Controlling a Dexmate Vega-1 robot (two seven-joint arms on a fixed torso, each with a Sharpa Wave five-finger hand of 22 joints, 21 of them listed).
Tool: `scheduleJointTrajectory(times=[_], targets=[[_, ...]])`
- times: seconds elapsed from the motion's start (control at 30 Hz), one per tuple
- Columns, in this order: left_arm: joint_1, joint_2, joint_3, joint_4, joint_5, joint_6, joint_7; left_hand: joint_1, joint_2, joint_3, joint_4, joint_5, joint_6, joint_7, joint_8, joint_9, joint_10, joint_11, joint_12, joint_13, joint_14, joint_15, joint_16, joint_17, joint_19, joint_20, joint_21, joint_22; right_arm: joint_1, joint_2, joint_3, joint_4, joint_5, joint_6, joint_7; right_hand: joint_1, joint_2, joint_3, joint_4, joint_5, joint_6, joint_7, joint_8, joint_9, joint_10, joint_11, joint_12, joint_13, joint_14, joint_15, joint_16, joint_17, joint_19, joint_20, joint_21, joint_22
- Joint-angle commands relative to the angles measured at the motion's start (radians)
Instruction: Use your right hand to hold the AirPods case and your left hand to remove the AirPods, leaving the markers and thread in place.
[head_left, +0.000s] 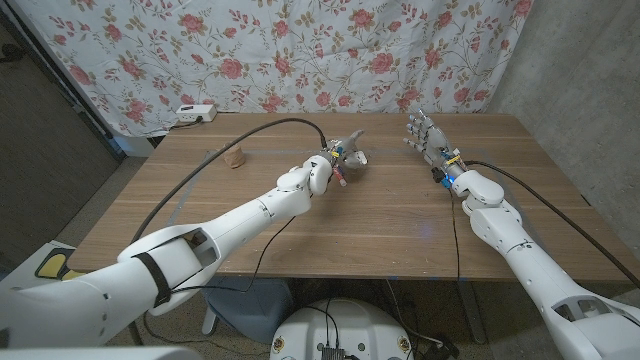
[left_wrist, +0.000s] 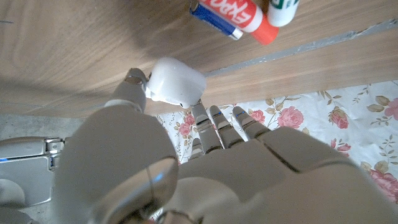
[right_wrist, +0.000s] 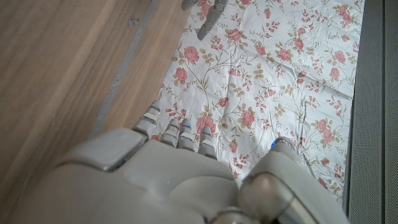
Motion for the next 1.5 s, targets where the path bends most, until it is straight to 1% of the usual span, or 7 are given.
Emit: scheduleJointTrajectory(times=[0.03,0.5,0.57,0.77,0.9,1.1,1.5], targets=[[0.034,0.002,-0.052,-0.052,-0.01,0.008,0.046,-0.001,0.01,-0.007,0.002,0.003,0.005,0.005,-0.003,0.005,0.09,-0.098,0.003,0.005,0.006,0.008,-0.006,0.002,0.006,0.002,-0.001,0.003,0.004,0.005,0.0,0.013,0.004,0.013,0.009,-0.001,0.01,0.002,-0.004,-0.002,-0.003,-0.002,0.001,0.004,0.002,0.003,0.003,0.001,-0.002,0.0,0.004,0.002,-0.001,0.008,0.001,0.002],[0.044,0.0,-0.093,-0.097,-0.032,-0.007,0.055,0.001,0.01,-0.013,0.003,0.004,0.003,0.009,-0.006,0.005,0.082,-0.098,0.003,0.007,-0.005,0.014,-0.013,0.003,0.001,0.003,-0.003,0.003,-0.002,0.011,0.01,0.025,0.014,0.039,0.015,0.0,0.01,0.003,-0.006,-0.002,-0.002,-0.003,0.001,0.004,0.002,0.003,0.003,0.001,-0.003,0.001,0.004,0.001,-0.001,0.007,0.001,0.002],[0.054,-0.009,-0.119,-0.088,-0.08,-0.046,0.06,0.002,0.01,-0.013,0.003,0.004,0.002,0.009,-0.007,0.005,0.082,-0.099,0.003,0.008,-0.006,0.015,-0.013,0.003,0.002,0.003,-0.003,0.003,-0.004,0.012,0.01,0.027,0.015,0.041,0.016,0.0,0.01,0.003,-0.006,-0.002,-0.002,-0.003,0.001,0.004,0.002,0.0,0.003,0.001,-0.002,0.001,0.004,0.001,-0.001,0.008,0.001,0.002],[0.05,-0.02,-0.133,-0.071,-0.109,-0.075,0.073,0.001,0.011,-0.016,0.004,0.004,0.002,0.012,-0.008,0.005,0.078,-0.098,0.003,0.009,-0.009,0.019,-0.015,0.003,0.001,0.005,-0.004,0.003,-0.008,0.014,0.013,0.029,0.019,0.044,0.018,0.0,0.01,0.003,-0.007,-0.002,-0.002,-0.002,0.001,0.004,0.002,0.005,0.003,0.001,-0.004,0.002,0.003,0.001,-0.001,0.007,0.001,0.002],[0.05,-0.037,-0.168,-0.028,-0.192,-0.165,0.085,0.002,0.011,-0.017,0.005,0.004,0.003,0.01,-0.008,0.005,0.078,-0.098,0.003,0.01,-0.008,0.018,-0.015,0.003,0.002,0.004,-0.003,0.003,-0.012,0.014,0.015,0.026,0.019,0.045,0.015,0.0,0.01,0.002,-0.007,-0.003,-0.002,-0.002,0.001,0.004,0.002,0.004,0.003,0.001,-0.003,0.002,0.003,0.001,-0.001,0.007,0.001,0.002],[0.039,-0.044,-0.185,0.013,-0.254,-0.239,0.089,0.002,0.01,-0.021,0.005,0.004,0.004,0.011,-0.008,0.005,0.077,-0.097,0.004,0.011,-0.008,0.019,-0.015,0.003,0.001,0.004,-0.004,0.003,-0.016,0.012,0.018,0.02,0.022,0.045,0.014,0.0,0.01,0.002,-0.008,-0.003,-0.002,-0.001,0.001,0.004,0.002,0.004,0.003,0.001,-0.003,0.002,0.004,0.001,-0.001,0.007,0.001,0.002],[0.037,-0.055,-0.206,0.036,-0.336,-0.292,0.109,0.006,0.015,-0.023,0.005,0.005,0.006,0.019,-0.008,0.005,0.075,-0.097,0.005,0.014,-0.011,0.022,-0.017,0.004,0.001,0.004,-0.004,0.003,-0.02,0.013,0.021,0.016,0.028,0.048,0.016,0.0,0.01,0.002,-0.009,-0.003,-0.002,-0.001,0.001,0.004,0.002,0.003,0.003,0.001,-0.004,0.002,0.003,0.001,-0.001,0.007,0.001,0.002]])
